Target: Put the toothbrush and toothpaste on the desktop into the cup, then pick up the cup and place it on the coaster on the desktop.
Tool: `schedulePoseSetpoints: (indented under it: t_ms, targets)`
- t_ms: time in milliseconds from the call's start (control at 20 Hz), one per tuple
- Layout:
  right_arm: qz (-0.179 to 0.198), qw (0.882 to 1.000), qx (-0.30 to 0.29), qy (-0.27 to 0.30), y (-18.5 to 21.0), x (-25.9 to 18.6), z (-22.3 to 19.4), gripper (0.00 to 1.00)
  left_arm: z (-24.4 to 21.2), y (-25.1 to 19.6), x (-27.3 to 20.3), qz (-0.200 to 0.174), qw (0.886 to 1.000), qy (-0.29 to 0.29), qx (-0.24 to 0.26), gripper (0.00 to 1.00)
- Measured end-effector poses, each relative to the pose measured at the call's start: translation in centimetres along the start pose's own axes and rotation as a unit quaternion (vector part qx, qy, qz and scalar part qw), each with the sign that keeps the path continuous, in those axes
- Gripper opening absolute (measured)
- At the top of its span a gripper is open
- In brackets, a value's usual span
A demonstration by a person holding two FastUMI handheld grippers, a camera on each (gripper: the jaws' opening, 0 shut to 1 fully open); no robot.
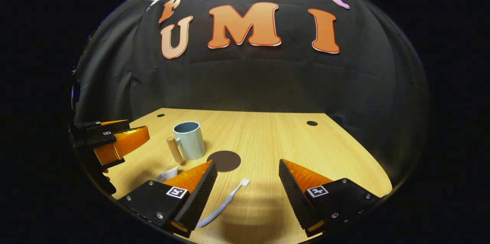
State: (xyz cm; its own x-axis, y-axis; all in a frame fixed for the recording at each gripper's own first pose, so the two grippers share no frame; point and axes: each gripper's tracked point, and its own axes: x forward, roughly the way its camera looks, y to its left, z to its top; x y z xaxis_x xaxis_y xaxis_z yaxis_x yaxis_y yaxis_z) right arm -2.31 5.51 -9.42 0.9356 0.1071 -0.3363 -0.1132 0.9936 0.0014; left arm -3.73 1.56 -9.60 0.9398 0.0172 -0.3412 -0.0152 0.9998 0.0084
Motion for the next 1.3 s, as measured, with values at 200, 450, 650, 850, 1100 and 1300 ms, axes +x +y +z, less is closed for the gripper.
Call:
schedulePoseSetpoints:
  t_ms: [200, 450, 650, 850, 1100, 1300]
  targets:
    - [0.009, 0.999, 0.001, 0.049, 1.0, 0.4, -2.9, 0.95, -2.2, -0.1, 0.4, -0.003, 0.999, 0.033, 0.003, 0.98]
    - [0.010, 0.996, -0.003, 0.092, 1.7, 1.1, -5.3, 0.89, -4.3, -0.3, 0.7, -0.007, 0.998, 0.067, 0.004, 0.98]
    - [0.014, 0.992, -0.005, 0.125, 2.5, 1.5, -7.4, 0.78, -6.5, -0.5, 1.7, -0.008, 0.994, 0.105, 0.003, 0.98]
    - [0.016, 0.988, -0.014, 0.156, 3.3, 1.8, -8.9, 0.70, -9.0, -0.9, 1.6, -0.013, 0.988, 0.151, -0.012, 0.98]
    - [0.018, 0.981, -0.019, 0.191, 4.5, 2.5, -10.4, 0.41, -10.3, -1.1, 1.7, -0.016, 0.983, 0.181, -0.026, 0.98]
    - [0.032, 0.981, -0.003, 0.190, 4.2, 2.9, -10.2, 0.16, -10.6, -0.7, 1.9, -0.013, 0.981, 0.190, -0.034, 0.98]
